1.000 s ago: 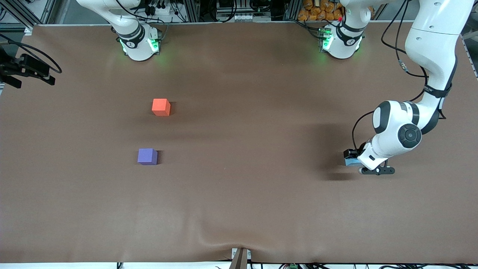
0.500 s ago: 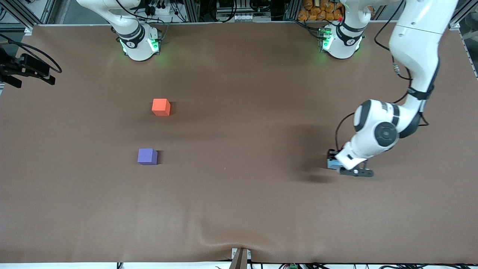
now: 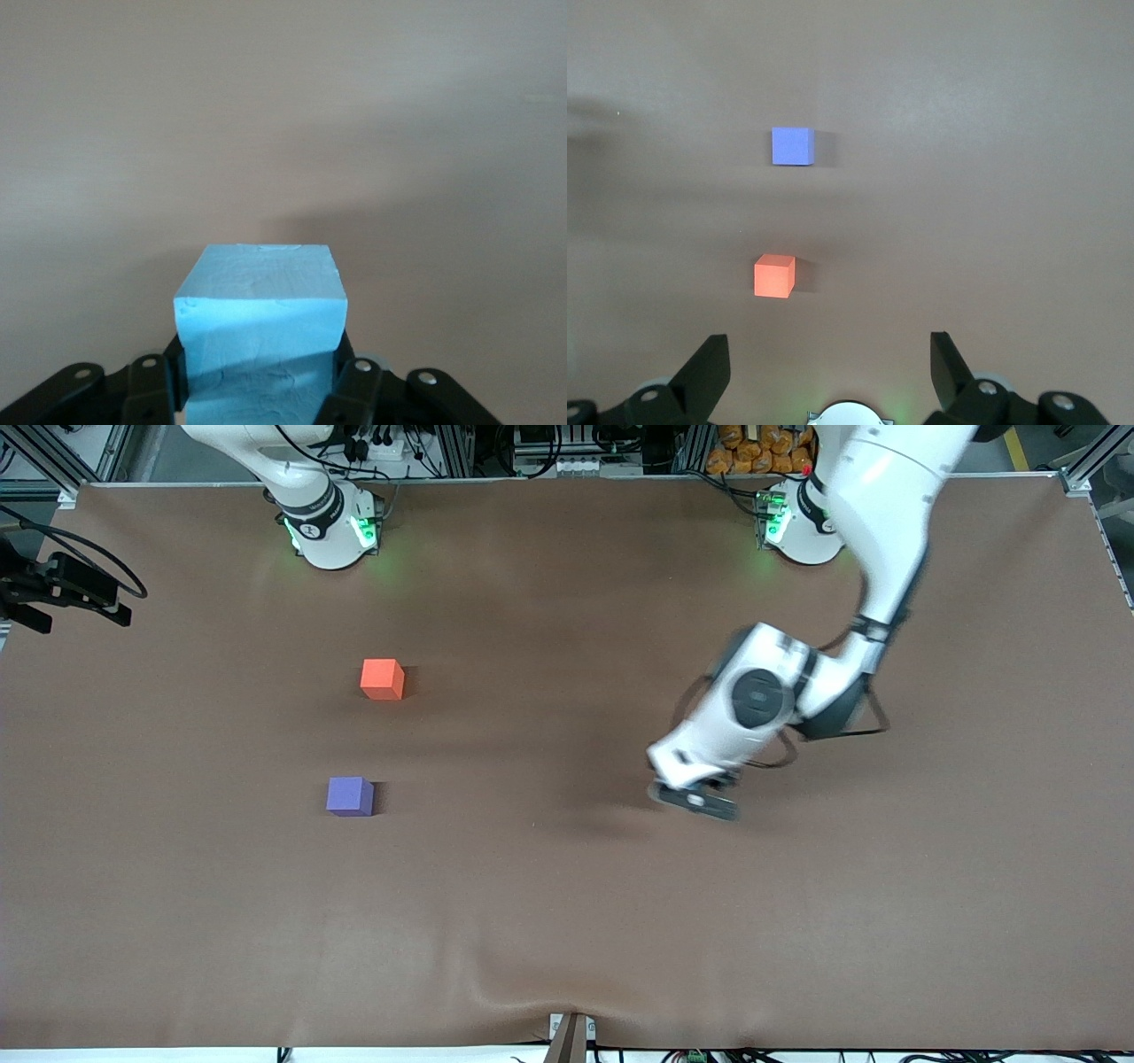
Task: Place blue block between orange and purple blocks
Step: 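Carry the light-blue cube with the left gripper toward the orange cube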
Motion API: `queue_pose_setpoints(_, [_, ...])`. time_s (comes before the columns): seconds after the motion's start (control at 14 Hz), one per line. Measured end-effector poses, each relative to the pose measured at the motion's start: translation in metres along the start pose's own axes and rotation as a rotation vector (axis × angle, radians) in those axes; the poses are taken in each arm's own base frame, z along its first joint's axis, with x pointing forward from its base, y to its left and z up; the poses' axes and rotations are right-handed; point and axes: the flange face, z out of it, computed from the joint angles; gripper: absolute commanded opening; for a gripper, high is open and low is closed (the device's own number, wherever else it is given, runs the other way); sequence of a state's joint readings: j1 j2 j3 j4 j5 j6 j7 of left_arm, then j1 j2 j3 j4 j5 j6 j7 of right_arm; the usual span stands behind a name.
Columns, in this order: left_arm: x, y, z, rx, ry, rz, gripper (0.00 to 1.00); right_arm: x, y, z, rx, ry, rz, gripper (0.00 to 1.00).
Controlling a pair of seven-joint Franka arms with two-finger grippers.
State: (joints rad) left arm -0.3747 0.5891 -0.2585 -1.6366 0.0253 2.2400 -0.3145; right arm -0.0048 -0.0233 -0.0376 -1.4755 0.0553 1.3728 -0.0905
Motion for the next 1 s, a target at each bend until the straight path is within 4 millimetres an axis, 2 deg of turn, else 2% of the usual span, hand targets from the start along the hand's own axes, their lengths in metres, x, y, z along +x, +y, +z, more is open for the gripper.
queue_pose_setpoints(0.14, [-0.005, 0.068, 0.021, -0.010, -0.017, -0.017, 0.00, 0.000, 0.000, 0.000, 0.000, 0.000, 0.000, 1.00])
queue_pose_setpoints(0.29, [-0.014, 0.118, 0.055, -0.003, -0.035, -0.038, 0.00, 0.000, 0.000, 0.000, 0.000, 0.000, 0.000, 1.00])
queue_pose_setpoints(0.43, [-0.025, 0.154, 0.086, -0.004, -0.055, -0.057, 0.00, 0.000, 0.001, 0.000, 0.000, -0.001, 0.003, 1.00])
queue_pose_setpoints(0.57, [-0.032, 0.180, 0.109, -0.004, -0.048, -0.091, 0.00, 0.000, 0.003, 0.000, 0.000, 0.000, 0.005, 1.00])
queue_pose_setpoints(0.64, [-0.032, 0.187, 0.111, -0.005, -0.039, -0.100, 0.42, 0.000, 0.003, 0.000, 0.001, -0.001, 0.006, 1.00])
queue_pose_setpoints(0.71, [-0.031, 0.190, 0.110, -0.010, -0.029, -0.110, 0.99, 0.000, 0.003, 0.000, 0.001, -0.001, 0.006, 1.00])
queue_pose_setpoints(0.93, [-0.028, 0.191, 0.111, -0.020, -0.016, -0.214, 1.00, 0.000, 0.003, 0.000, 0.001, -0.001, 0.006, 1.00])
queue_pose_setpoints(1.0, [-0.026, 0.193, 0.106, -0.027, -0.007, -0.235, 1.00, 0.000, 0.003, 0.000, 0.001, -0.001, 0.007, 1.00])
